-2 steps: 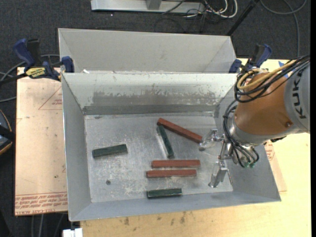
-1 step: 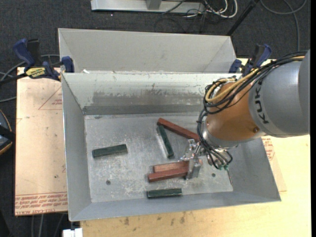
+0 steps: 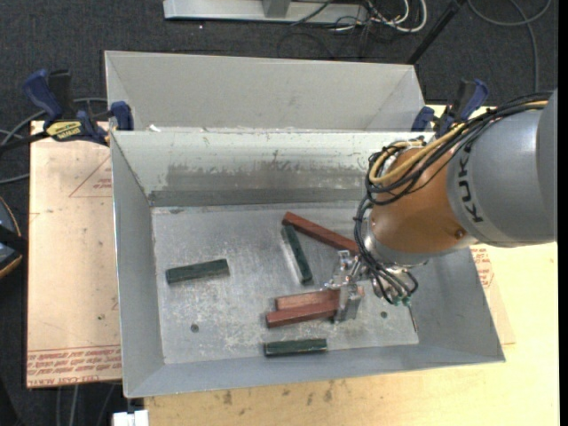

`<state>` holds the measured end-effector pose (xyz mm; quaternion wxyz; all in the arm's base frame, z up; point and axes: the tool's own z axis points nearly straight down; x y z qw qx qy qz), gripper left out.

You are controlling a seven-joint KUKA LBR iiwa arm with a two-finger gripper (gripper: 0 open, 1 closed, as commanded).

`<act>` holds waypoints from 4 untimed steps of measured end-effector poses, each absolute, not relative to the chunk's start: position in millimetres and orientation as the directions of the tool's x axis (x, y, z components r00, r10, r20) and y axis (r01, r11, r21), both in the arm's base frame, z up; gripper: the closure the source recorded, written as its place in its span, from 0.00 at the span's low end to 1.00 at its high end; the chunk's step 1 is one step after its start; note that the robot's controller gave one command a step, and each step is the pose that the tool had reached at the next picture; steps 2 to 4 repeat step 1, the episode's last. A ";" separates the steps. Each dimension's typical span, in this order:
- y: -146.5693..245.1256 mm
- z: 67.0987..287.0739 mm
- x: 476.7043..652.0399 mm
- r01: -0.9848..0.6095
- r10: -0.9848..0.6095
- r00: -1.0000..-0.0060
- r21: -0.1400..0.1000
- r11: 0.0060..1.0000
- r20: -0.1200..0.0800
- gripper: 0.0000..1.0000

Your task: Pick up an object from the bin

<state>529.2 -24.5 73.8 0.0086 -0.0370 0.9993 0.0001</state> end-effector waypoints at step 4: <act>-48.5 240.0 546.8 -0.068 -0.068 -0.998 -0.001 0.998 -0.009 1.00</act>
Offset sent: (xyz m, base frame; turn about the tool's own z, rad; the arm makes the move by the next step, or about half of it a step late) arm 0.0000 0.0000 0.0000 0.0000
